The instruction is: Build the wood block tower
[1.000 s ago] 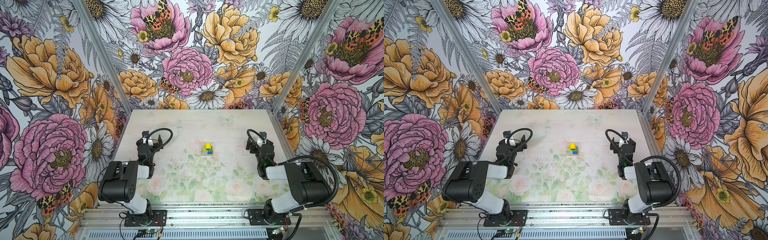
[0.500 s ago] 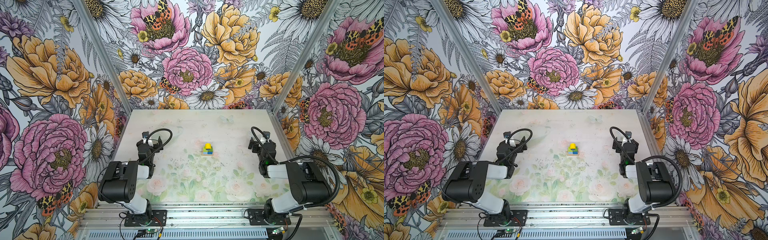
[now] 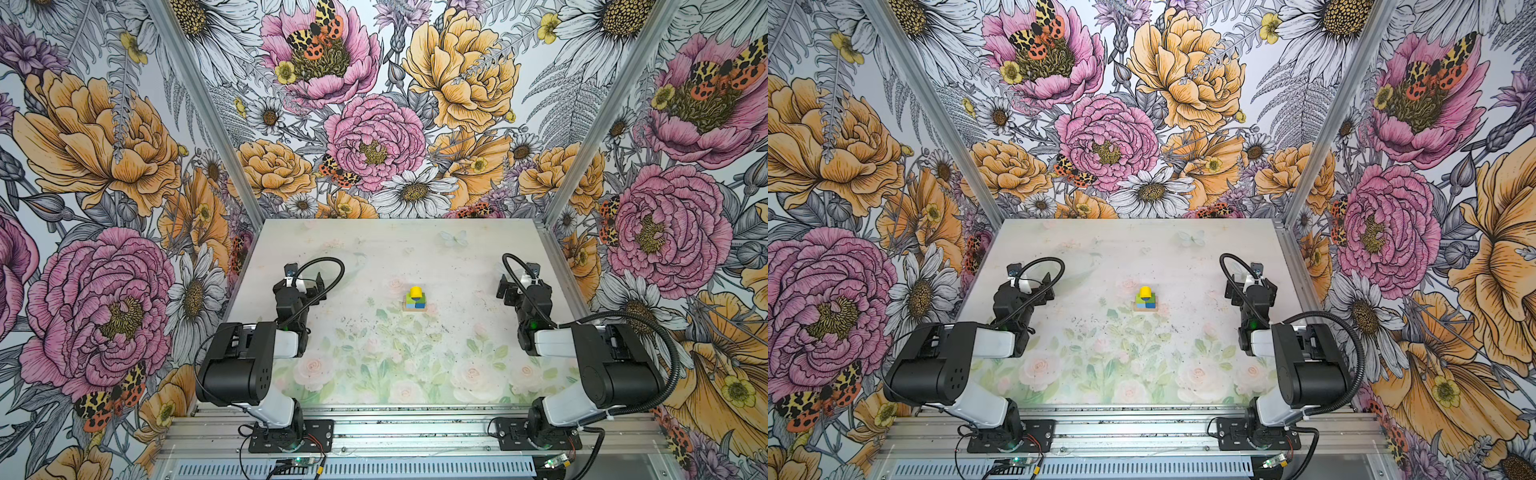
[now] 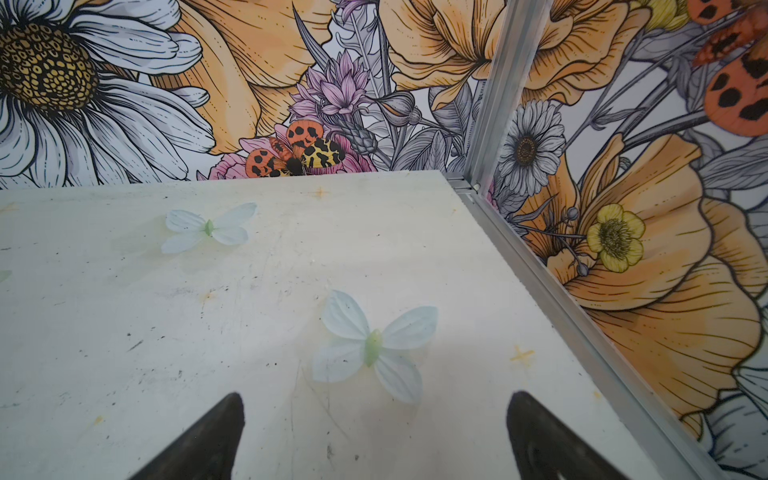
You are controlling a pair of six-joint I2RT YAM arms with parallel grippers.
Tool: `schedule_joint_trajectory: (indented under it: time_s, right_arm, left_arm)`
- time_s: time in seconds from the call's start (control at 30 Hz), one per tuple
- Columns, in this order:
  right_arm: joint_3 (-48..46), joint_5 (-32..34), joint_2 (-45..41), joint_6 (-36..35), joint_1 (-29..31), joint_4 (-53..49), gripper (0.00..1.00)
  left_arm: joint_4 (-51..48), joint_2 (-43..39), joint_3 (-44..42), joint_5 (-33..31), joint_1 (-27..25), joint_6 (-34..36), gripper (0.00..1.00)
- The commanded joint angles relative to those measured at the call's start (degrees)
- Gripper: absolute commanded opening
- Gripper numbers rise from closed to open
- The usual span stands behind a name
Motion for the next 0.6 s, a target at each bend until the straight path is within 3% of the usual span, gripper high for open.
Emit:
schedule_joint_trajectory:
  time_s: [0.0,0.57]
  right_arm:
    - [0.4,0.5,0.2,0.8,0.1,0.5,1.00]
    - [0.4,0.4,0.1,0.7,0.1,0.5,1.00]
  left_arm:
    - [0.2,-0.8,0.2,-1.1,0.0,-0.3,0.99]
    - [0.2,-0.8,0.2,-1.5,-0.2,-0.2,0.99]
